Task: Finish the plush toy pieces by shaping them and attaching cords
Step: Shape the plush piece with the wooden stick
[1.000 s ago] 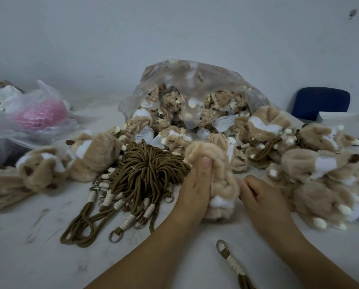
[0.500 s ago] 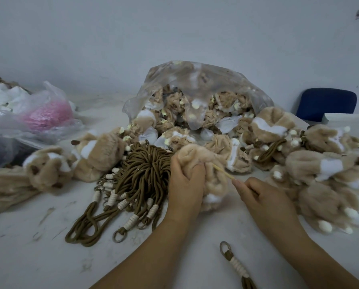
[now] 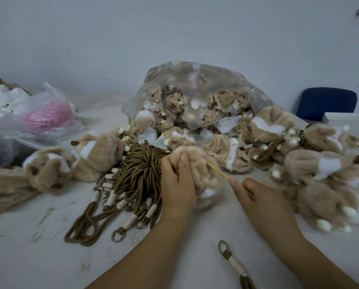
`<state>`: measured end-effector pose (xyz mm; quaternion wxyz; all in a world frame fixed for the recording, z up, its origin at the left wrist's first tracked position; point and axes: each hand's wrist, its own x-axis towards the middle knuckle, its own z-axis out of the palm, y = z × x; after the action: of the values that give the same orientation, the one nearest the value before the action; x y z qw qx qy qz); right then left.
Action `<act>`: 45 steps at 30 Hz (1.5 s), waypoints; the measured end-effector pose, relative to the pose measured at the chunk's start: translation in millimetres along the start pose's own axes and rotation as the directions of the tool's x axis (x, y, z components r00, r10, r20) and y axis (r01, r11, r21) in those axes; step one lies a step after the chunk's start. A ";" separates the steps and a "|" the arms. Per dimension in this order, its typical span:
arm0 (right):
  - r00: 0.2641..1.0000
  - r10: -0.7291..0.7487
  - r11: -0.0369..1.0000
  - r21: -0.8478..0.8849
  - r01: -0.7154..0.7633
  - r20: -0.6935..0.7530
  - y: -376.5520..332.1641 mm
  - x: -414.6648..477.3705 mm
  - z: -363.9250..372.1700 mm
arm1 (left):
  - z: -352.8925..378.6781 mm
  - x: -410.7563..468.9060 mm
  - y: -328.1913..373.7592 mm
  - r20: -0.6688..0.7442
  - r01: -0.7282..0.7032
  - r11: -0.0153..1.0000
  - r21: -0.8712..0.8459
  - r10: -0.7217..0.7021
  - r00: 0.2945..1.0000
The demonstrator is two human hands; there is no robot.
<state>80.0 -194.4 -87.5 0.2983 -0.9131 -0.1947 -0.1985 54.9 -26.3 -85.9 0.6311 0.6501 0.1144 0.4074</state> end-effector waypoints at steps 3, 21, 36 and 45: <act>1.000 0.014 1.000 -0.016 -0.015 -0.021 0.9 0.4 -2.7 | 1.1 -2.0 1.9 0.049 -0.124 0.991 0.050 0.121 0.991; 0.996 0.032 0.999 -0.045 -0.028 0.089 2.7 5.2 -11.7 | -1.2 2.8 0.4 -0.004 -0.118 0.993 0.019 0.118 0.993; 0.999 -0.035 0.983 0.181 0.035 -0.006 -3.4 1.7 -9.6 | 4.7 -5.4 1.1 0.342 -0.035 0.989 -0.146 0.084 0.936; 1.000 0.004 0.986 0.164 -0.004 0.005 1.7 3.2 -3.8 | 1.9 -2.4 -1.3 0.178 0.128 0.989 -0.077 -0.113 0.978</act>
<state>82.6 -197.3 -84.0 0.3725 -0.8862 -0.2091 -0.1793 55.1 -29.1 -87.8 0.6903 0.6464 0.0804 0.3150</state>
